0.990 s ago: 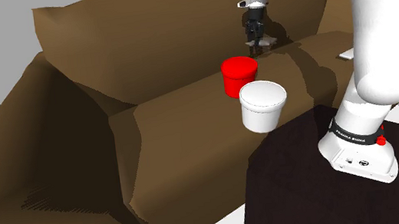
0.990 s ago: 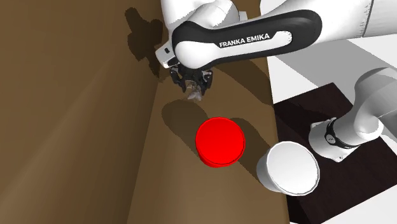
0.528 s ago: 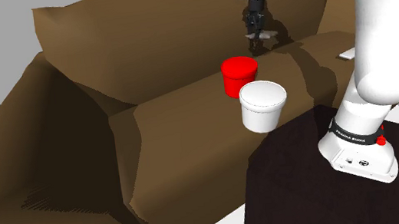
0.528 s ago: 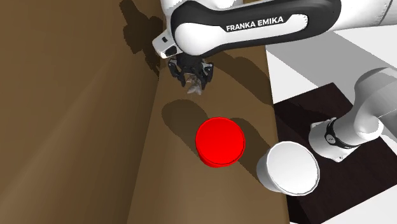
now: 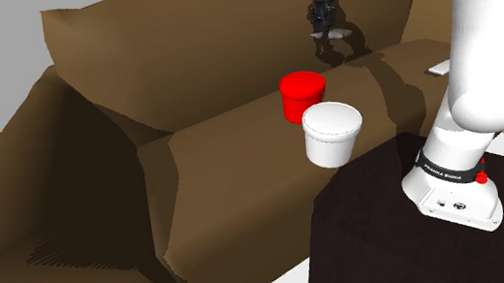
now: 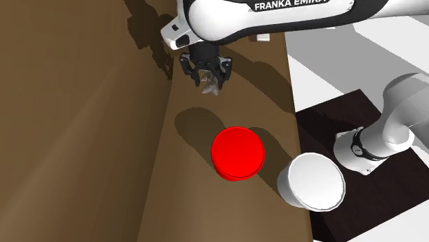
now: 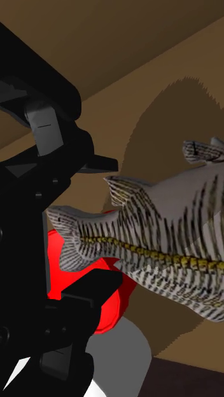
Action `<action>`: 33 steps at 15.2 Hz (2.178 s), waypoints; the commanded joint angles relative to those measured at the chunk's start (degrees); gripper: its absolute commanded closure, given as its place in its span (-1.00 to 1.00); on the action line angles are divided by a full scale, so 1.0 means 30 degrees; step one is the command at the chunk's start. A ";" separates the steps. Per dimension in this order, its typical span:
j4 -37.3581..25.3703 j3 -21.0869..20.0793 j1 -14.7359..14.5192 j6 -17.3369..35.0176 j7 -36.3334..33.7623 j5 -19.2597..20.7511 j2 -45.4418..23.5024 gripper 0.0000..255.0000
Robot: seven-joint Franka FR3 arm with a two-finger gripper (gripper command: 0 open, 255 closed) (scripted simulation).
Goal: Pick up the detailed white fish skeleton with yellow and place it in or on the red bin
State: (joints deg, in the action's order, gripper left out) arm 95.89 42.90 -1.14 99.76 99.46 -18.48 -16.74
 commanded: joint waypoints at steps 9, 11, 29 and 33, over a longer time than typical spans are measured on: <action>0.2913 -0.0721 -0.3038 0.0949 -0.3934 0.1973 0.3518 1.00; 0.3687 -0.1114 -0.3704 0.1311 -0.5057 0.2393 0.4315 1.00; 0.7631 -0.3304 -0.6008 0.4709 -0.9207 0.2820 0.5918 1.00; 0.8241 -0.3281 -0.5993 0.5647 -0.8842 0.2473 0.5475 1.00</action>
State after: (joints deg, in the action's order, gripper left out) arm 119.97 33.03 -19.13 115.78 72.61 -10.78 -0.01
